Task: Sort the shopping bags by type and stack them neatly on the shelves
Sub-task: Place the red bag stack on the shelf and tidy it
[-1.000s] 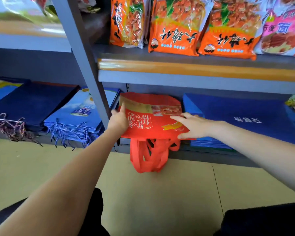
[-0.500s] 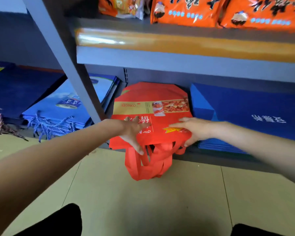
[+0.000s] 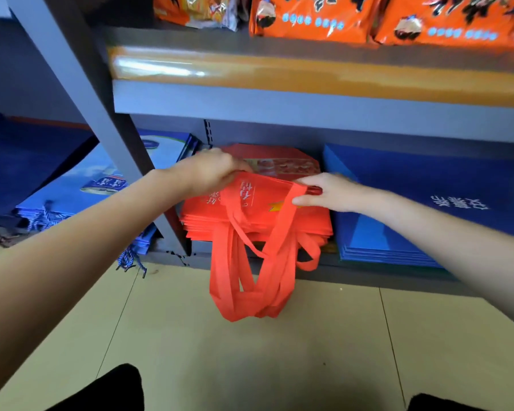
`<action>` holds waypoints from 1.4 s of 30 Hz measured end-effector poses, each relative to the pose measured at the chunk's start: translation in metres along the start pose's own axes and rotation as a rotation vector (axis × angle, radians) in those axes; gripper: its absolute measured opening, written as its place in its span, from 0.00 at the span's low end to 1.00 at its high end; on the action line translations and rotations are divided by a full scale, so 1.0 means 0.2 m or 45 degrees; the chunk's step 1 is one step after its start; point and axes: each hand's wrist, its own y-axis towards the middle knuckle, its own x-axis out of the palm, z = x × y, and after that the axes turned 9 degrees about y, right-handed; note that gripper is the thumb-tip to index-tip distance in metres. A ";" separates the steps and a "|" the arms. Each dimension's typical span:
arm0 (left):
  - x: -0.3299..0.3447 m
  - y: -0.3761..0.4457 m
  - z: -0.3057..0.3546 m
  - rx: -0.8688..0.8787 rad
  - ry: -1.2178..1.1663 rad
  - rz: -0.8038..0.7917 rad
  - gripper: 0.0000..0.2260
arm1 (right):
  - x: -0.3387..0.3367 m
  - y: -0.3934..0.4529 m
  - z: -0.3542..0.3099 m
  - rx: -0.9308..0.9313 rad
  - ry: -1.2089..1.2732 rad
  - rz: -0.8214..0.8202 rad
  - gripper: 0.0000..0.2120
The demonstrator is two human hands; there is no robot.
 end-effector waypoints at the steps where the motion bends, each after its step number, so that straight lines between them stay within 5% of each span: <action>1: 0.00 -0.01 -0.02 0.002 0.000 0.066 0.17 | 0.02 0.01 -0.01 -0.038 -0.120 0.073 0.16; 7: -0.03 -0.04 -0.06 -0.188 0.133 0.164 0.18 | -0.01 0.10 -0.09 -0.073 -0.289 0.773 0.16; 10: -0.01 -0.03 -0.04 -0.366 0.390 0.305 0.22 | -0.02 0.10 -0.10 -0.172 -0.282 0.905 0.16; 13: 0.06 -0.05 -0.04 -0.214 0.443 0.534 0.26 | 0.00 0.07 -0.08 -0.289 -0.439 0.996 0.14; 15: 0.13 -0.08 -0.04 -0.219 0.437 0.335 0.30 | 0.06 0.05 -0.04 -0.251 -0.457 0.696 0.17; 18: 0.30 -0.14 -0.05 -0.122 0.279 -0.394 0.26 | 0.19 0.03 0.04 0.020 -0.500 -0.080 0.30; 20: 0.33 -0.16 -0.06 -0.098 0.025 -0.558 0.25 | 0.24 0.02 0.07 0.071 -0.436 -0.170 0.31; 23: 0.31 -0.13 -0.08 -0.105 -0.152 -0.491 0.26 | 0.25 0.05 0.06 0.051 -0.283 -0.069 0.28; 35: 0.31 -0.01 -0.07 -0.088 -0.131 -0.479 0.31 | 0.14 0.12 0.02 -0.168 -0.669 -0.076 0.22; 42: 0.31 0.02 -0.03 -0.012 0.114 -0.409 0.23 | 0.16 0.15 0.10 -0.044 -0.491 -0.346 0.39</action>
